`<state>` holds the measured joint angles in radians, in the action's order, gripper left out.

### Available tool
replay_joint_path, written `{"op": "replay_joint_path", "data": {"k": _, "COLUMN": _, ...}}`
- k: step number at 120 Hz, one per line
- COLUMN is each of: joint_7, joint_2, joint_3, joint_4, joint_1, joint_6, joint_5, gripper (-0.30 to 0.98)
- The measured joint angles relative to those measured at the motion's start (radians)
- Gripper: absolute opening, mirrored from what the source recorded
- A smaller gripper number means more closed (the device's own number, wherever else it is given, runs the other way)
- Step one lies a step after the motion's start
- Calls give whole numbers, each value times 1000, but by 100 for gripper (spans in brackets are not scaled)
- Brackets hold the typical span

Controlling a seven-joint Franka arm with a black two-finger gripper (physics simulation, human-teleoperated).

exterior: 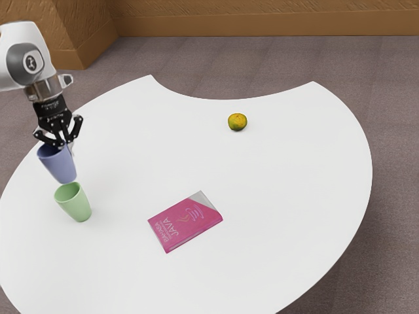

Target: Place the right cup onto the left cup

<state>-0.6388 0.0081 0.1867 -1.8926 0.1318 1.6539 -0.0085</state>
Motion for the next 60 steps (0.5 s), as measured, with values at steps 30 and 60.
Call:
{"op": "replay_joint_path", "data": {"k": 30, "joint_7": -7, "joint_2": 5, "joint_3": 4, "joint_4": -33, "joint_1": 76, "joint_6": 24, "joint_5": 0, "gripper": -10}}
{"op": "replay_joint_path", "data": {"k": 60, "joint_7": -12, "joint_2": 7, "joint_3": 5, "joint_4": -41, "joint_1": 93, "joint_6": 57, "joint_5": -1, "gripper": -10}}
